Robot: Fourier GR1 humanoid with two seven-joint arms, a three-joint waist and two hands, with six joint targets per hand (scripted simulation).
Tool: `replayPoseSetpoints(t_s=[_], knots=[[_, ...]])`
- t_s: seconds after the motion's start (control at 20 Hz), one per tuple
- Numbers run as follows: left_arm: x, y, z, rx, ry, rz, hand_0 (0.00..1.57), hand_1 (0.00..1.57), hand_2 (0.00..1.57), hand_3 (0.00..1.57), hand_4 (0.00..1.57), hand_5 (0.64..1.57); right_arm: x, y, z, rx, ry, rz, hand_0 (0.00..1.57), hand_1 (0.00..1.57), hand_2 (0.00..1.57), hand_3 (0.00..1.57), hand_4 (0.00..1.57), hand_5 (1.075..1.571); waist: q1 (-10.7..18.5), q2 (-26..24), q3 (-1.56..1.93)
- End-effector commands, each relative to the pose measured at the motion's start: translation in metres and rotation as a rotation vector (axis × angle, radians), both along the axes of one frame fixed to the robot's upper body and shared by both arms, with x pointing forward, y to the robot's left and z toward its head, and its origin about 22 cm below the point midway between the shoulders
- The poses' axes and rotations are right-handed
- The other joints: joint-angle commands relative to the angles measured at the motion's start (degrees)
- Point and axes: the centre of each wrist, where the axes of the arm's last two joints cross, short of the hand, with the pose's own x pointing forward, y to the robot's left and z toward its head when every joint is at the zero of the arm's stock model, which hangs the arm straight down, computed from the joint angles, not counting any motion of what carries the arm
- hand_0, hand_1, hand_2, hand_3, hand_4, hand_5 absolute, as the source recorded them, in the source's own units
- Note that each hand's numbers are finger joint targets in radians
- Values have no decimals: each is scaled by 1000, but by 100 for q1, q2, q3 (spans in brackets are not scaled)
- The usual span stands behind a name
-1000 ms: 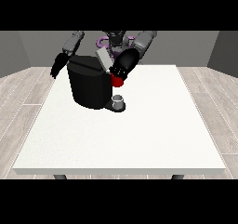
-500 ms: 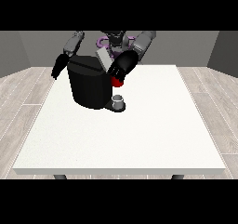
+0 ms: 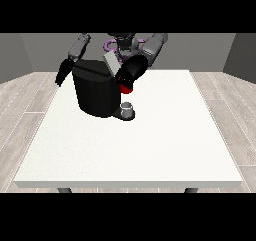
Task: Insert the coffee pod into the coffee machine and close the lid
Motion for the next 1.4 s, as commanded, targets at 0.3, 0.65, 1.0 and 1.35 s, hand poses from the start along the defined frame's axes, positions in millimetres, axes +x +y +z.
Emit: replayPoseSetpoints(t_s=[0.3, 0.65, 1.0, 1.35], knots=[[-2, 8, 4, 43, -58, 35, 0, 0, 623, 490, 0, 1571, 3, -9, -2, -10, -12, -27, 0, 0, 0, 0, 112, 1571, 78, 139, -9], [-3, 28, 6, 32, -59, 60, 0, 0, 432, 326, 0, 1571, 1, -3, 6, -28, -15, -12, 0, 0, 0, 0, 152, 1571, -38, 116, -12], [3, -21, -45, 17, 126, 2, 0, 0, 0, 0, 0, 1571, -18, -43, -72, 13, 166, -140, 0, 0, 0, 0, 133, 1571, 785, -879, -5], [-3, -45, -121, -260, 238, -140, 0, 0, 130, 0, 0, 1571, -33, -71, -98, 59, 274, -231, 0, 0, 0, 0, 0, 1571, 1499, -1659, -13]])
